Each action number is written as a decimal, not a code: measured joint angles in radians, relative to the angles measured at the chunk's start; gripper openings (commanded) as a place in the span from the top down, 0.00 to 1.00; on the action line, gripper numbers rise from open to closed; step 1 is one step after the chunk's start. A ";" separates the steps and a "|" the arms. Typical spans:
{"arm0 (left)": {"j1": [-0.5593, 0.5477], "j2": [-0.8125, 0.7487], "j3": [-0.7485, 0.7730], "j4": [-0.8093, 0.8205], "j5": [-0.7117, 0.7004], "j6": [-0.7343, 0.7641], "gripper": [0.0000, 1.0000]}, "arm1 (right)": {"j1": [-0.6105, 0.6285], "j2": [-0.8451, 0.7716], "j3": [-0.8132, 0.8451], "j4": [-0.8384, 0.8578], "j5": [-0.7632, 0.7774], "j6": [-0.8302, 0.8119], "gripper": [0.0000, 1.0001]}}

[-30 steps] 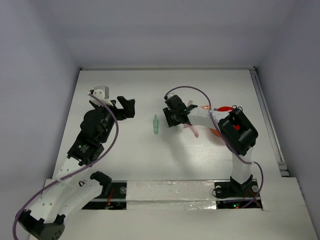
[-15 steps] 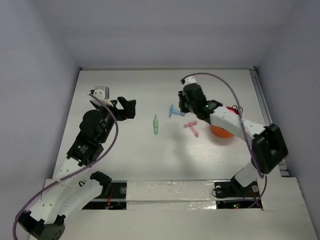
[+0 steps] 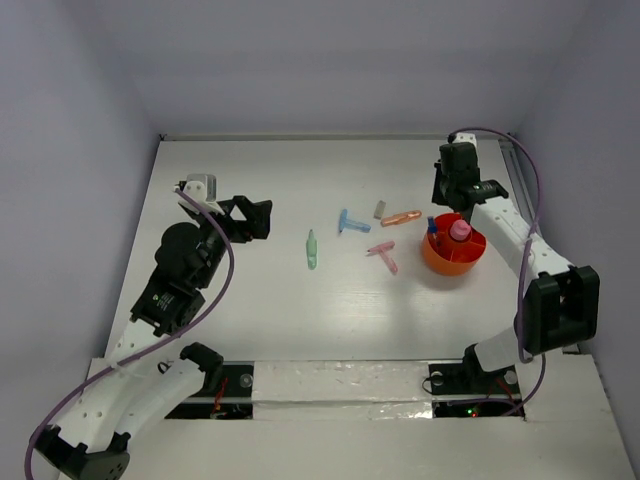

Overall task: Sort the stationery into containers
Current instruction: Place the pen cap in the storage box.

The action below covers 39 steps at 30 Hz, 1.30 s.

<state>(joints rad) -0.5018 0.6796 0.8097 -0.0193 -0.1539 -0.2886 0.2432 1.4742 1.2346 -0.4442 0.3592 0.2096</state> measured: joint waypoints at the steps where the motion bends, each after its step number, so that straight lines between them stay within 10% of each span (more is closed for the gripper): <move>1: 0.000 0.000 0.000 0.000 0.002 0.000 0.15 | -0.007 0.010 0.009 -0.022 0.005 -0.003 0.89; 39: 0.000 -0.023 0.000 0.000 0.023 -0.001 0.15 | -0.021 0.151 0.073 -0.275 0.060 -0.030 0.60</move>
<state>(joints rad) -0.5018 0.6567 0.8097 -0.0193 -0.1307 -0.2897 0.2218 1.6257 1.3079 -0.7189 0.4187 0.1799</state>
